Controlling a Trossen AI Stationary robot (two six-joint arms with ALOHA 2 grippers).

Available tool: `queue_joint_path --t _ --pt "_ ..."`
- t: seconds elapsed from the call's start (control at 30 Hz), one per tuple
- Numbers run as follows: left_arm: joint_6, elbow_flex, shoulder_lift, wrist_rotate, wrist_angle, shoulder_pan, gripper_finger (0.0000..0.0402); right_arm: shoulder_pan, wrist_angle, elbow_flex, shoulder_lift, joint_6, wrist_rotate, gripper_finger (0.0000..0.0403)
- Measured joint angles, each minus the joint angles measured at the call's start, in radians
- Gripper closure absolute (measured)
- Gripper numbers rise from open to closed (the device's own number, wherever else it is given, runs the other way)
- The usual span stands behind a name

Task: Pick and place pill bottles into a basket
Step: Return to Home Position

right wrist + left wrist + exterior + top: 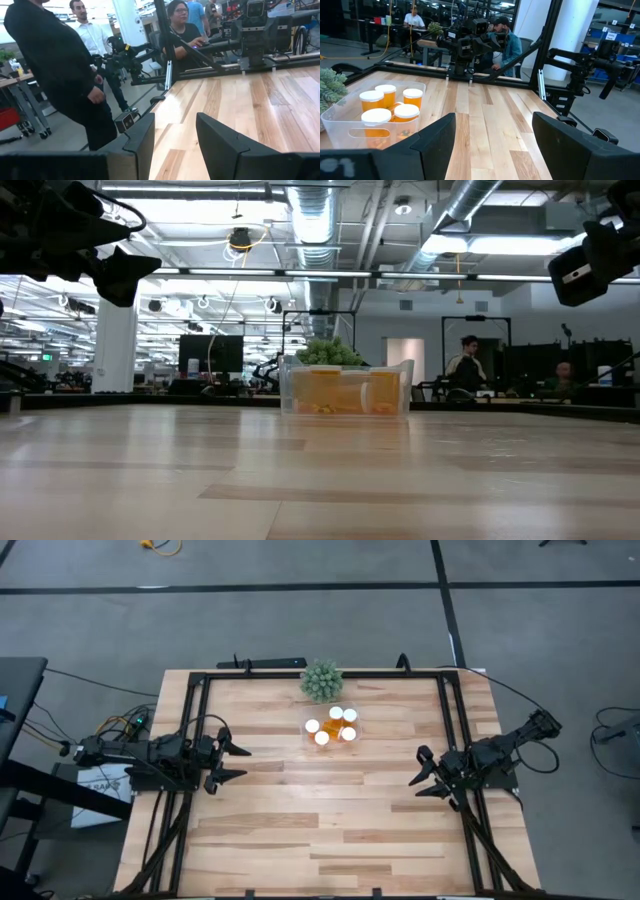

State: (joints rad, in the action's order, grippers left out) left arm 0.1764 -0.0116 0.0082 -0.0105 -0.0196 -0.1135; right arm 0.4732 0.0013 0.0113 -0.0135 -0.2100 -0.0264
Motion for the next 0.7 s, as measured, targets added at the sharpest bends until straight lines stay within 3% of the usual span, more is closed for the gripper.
queue_joint_path --t 0.7 --pt "0.000 0.000 0.000 0.000 0.000 0.000 0.0148 0.000 0.000 0.000 0.000 0.000 0.000 0.0261"
